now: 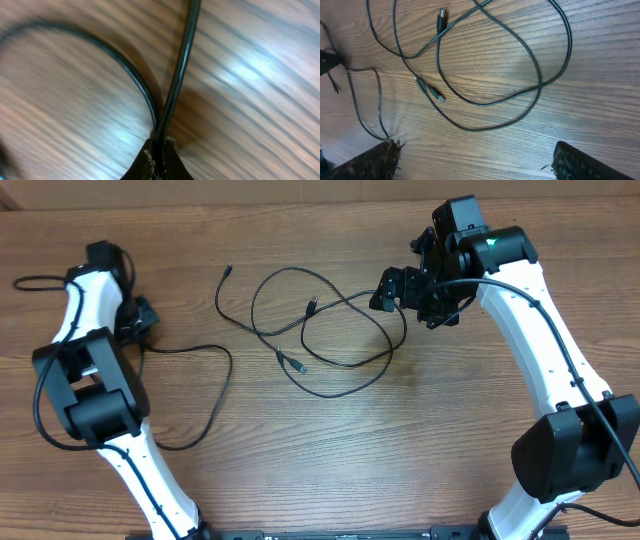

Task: Untangle cables

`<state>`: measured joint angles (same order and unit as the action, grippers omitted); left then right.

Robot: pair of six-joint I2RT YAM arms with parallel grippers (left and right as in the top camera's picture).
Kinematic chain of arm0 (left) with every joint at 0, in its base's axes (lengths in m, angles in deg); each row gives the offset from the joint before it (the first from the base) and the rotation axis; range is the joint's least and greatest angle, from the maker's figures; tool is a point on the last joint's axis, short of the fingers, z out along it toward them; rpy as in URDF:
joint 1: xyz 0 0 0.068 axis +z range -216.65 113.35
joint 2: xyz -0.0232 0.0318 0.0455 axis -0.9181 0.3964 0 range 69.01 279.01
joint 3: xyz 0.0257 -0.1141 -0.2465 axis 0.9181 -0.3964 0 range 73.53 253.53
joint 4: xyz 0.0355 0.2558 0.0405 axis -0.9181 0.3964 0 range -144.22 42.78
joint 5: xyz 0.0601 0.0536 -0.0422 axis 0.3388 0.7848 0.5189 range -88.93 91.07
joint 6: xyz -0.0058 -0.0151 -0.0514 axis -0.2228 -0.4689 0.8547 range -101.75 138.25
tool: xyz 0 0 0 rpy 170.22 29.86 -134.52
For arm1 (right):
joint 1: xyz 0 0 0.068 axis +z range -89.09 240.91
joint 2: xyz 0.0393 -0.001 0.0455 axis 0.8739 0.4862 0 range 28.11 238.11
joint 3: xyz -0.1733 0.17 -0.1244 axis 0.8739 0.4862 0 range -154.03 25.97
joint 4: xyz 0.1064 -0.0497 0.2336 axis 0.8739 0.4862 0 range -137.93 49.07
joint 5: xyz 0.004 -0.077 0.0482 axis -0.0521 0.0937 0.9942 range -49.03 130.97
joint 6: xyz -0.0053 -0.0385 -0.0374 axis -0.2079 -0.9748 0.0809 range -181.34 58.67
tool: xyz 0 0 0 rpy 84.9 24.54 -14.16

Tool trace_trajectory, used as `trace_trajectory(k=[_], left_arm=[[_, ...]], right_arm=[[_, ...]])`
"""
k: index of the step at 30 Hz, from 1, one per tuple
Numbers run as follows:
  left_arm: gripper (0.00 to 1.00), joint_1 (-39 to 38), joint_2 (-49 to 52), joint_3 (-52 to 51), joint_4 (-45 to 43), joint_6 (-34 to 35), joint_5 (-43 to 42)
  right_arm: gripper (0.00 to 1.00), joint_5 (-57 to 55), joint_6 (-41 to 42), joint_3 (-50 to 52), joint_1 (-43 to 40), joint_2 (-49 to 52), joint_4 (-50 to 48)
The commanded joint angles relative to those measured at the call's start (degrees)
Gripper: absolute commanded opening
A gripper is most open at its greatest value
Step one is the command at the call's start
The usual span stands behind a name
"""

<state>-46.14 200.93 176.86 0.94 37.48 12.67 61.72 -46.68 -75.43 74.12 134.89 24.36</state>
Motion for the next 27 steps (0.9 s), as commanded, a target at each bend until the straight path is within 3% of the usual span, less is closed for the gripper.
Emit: trace_trajectory(k=[1,4,8,11,17,20,22,24,25,27], left_arm=[[0.04,5.84,1.51,-0.76,-0.63,2.23,8.72],[0.04,10.82,1.51,-0.74,-0.42,6.49,9.35],[0.04,18.32,1.51,-0.74,0.28,11.28,2.29],[0.04,22.16,1.51,-0.74,0.02,11.23,-2.69],[0.04,26.12,1.51,-0.74,-0.24,10.47,0.76],[0.07,26.45,1.49,-0.74,-0.39,6.71,3.04],[0.36,26.29,1.44,-0.57,-0.44,4.24,3.39],[0.59,26.14,1.33,0.46,0.37,3.91,1.90],[0.83,26.08,1.09,1.36,0.98,3.93,0.76],[0.90,25.83,0.15,3.80,2.40,3.98,-1.16]], right_arm=[[0.96,-0.39,-1.70,0.11,0.28,-0.37,0.74],[0.96,-0.81,-2.54,0.11,0.28,-0.37,1.36],[0.96,-0.81,-2.51,0.11,0.28,-0.37,1.40],[0.96,-0.81,-2.51,0.11,0.28,-0.37,1.31],[0.96,-0.81,-2.51,0.11,0.28,-0.37,1.33],[0.96,-0.81,-2.49,0.11,0.28,-0.37,1.22],[0.96,-0.81,-2.49,0.11,0.28,-0.37,1.05],[0.96,-0.81,-2.49,0.11,0.28,-0.35,0.94],[0.96,-0.81,-2.49,0.11,0.28,-0.37,0.87],[0.96,-0.81,-2.49,0.11,0.26,-0.37,0.61]])
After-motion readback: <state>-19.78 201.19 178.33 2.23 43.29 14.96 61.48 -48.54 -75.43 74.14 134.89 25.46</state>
